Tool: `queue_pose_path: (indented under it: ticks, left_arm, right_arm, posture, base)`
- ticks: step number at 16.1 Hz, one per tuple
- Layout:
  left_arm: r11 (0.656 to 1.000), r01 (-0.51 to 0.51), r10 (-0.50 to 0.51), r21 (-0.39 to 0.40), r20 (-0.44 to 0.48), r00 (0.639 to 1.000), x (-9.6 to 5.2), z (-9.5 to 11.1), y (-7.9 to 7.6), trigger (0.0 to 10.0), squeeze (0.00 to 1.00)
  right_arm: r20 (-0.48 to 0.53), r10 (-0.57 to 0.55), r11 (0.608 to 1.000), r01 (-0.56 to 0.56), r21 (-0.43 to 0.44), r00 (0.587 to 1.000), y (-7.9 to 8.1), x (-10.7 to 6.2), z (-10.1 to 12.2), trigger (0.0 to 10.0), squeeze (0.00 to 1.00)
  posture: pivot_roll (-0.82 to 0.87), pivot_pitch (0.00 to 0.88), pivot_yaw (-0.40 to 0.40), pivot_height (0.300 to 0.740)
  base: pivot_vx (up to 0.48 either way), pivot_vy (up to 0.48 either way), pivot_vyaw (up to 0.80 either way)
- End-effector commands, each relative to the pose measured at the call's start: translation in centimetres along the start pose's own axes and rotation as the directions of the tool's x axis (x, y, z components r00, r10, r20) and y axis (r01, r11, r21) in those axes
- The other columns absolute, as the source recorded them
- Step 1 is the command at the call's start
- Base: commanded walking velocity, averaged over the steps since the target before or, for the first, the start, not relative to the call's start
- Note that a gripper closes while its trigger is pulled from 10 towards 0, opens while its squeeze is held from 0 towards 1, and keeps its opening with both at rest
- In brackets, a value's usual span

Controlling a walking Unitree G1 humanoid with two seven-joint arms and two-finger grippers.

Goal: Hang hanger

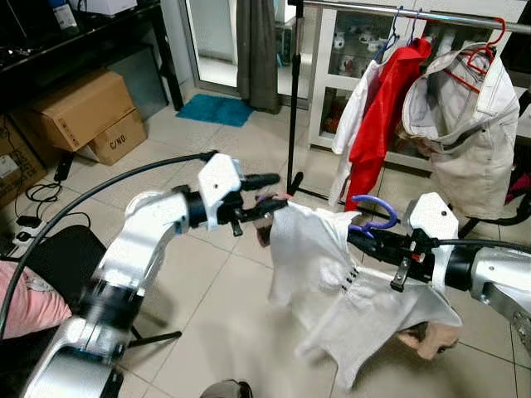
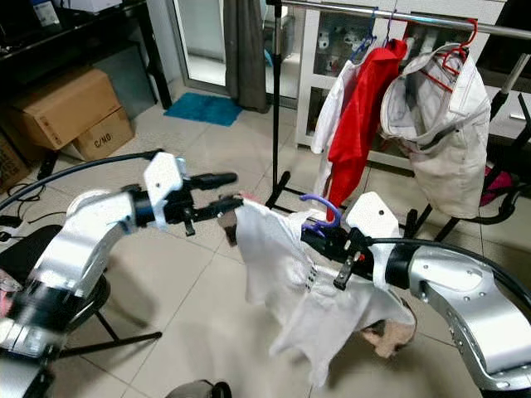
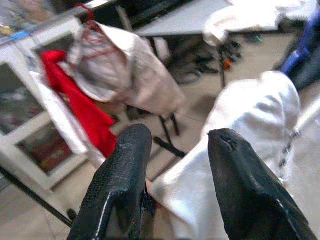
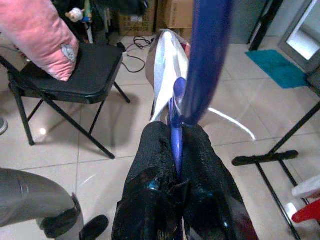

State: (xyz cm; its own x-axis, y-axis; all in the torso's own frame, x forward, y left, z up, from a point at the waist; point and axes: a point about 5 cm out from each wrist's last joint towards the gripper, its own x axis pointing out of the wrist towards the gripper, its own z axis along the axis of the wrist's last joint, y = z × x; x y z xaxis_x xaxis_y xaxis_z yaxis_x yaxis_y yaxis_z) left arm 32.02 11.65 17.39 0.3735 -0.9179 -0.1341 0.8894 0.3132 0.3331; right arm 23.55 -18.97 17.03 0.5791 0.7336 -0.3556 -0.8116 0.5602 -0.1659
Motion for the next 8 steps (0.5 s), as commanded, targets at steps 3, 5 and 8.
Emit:
queue_pose_path:
  ticks: [3, 5, 8]
  left_arm:
    - [0.993, 0.118, -0.117, 0.005, -0.024, 0.993, 0.4, 0.3, 0.2, 10.0, 0.0]
    - [0.979, 0.202, -0.202, -0.017, -0.047, 0.978, 0.9, -0.4, -0.3, 10.0, 0.0]
    - [0.968, 0.25, -0.25, -0.013, -0.085, 0.965, 1.8, -1.1, -0.3, 10.0, 0.0]
  right_arm:
    - [0.056, 0.034, 0.998, -0.03, -0.059, 0.998, 0.5, 0.0, 1.6, 10.0, 0.0]
    - [0.057, 0.045, 0.997, -0.041, -0.066, 0.997, 0.7, 0.0, 1.7, 10.0, 0.0]
    - [0.058, 0.065, 0.995, -0.061, -0.075, 0.996, 1.0, 0.0, 1.9, 10.0, 0.0]
  posture:
    - [-0.09, 0.0, 0.073, 0.74]
    - [-0.09, 0.0, 0.074, 0.74]
    - [-0.1, 0.0, 0.076, 0.74]
  base:
    - [0.0, 0.0, 0.0]
    - [0.0, 0.0, 0.0]
    - [0.0, 0.0, 0.0]
